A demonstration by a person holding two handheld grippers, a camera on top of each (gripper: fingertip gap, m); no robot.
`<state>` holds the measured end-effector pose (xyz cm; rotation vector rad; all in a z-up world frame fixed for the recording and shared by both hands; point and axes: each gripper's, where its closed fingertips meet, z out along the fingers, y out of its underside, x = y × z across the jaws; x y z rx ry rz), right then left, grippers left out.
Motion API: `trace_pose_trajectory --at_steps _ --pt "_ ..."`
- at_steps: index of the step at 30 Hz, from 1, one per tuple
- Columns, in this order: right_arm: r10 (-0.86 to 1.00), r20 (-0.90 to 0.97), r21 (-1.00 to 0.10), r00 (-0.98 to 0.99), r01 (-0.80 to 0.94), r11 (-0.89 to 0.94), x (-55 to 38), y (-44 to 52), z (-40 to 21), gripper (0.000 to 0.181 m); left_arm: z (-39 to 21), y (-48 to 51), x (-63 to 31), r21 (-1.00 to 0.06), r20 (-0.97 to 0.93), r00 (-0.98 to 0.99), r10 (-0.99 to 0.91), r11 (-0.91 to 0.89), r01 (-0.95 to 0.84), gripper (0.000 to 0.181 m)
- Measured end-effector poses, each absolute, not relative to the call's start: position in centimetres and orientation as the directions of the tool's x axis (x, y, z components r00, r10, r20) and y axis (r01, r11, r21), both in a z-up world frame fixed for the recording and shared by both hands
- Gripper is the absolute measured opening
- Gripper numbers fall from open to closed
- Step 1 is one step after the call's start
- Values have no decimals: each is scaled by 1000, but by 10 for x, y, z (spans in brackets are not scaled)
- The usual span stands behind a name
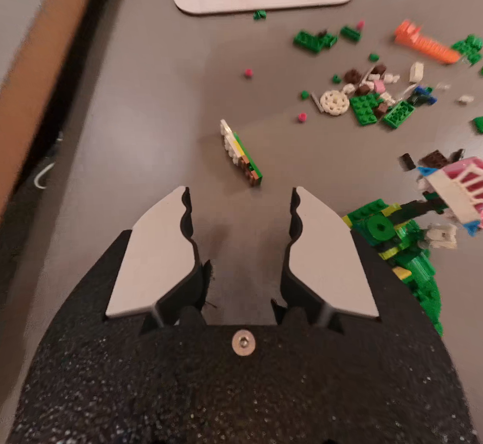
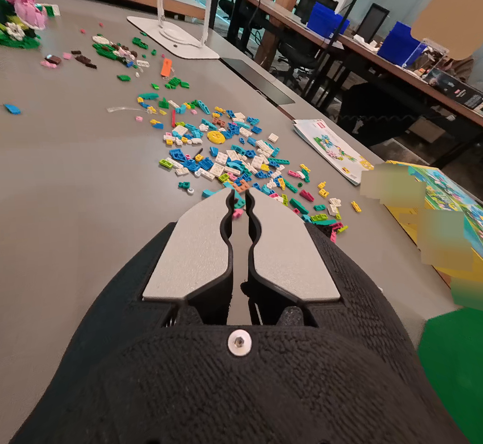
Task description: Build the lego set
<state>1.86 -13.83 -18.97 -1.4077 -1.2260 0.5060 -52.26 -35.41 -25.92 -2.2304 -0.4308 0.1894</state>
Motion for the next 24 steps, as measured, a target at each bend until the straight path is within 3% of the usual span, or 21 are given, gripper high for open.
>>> trace_pose_trajectory --at_steps 2,5,11,13,15,17,19,22,24 --pt "874 330 -908 357 372 191 16 -141 -190 6 -269 -346 -524 -753 -15 935 354 -619 223 68" --pt "887 308 -916 344 360 179 13 -145 -192 6 -277 -338 -527 -724 -54 943 327 -664 189 42" --pt "905 274 -929 325 334 161 7 -150 -192 6 -287 -331 -529 -689 -79 961 266 -712 140 19" --pt "912 265 -933 314 324 159 4 -152 -191 6 -274 -334 -536 -717 -203 942 266 -696 42 12" --pt "912 272 -930 308 326 167 2 -154 -191 6 -234 -335 -533 -752 -452 853 263 -626 -206 8" --pt "916 271 -933 297 315 174 -3 -156 -189 6 -182 -338 -510 -620 -758 602 251 -565 -545 8" --pt "929 266 -942 257 274 194 -18 -163 -181 5 -149 -334 -468 -363 -932 305 197 -518 -775 8" --pt "931 329 -932 159 217 292 -59 -183 -163 5 -137 -317 -406 -112 -990 67 126 -402 -909 8" --pt "881 445 -887 163 215 408 -93 -192 -149 15 -139 -304 -370 -77 -994 49 97 -306 -949 8"
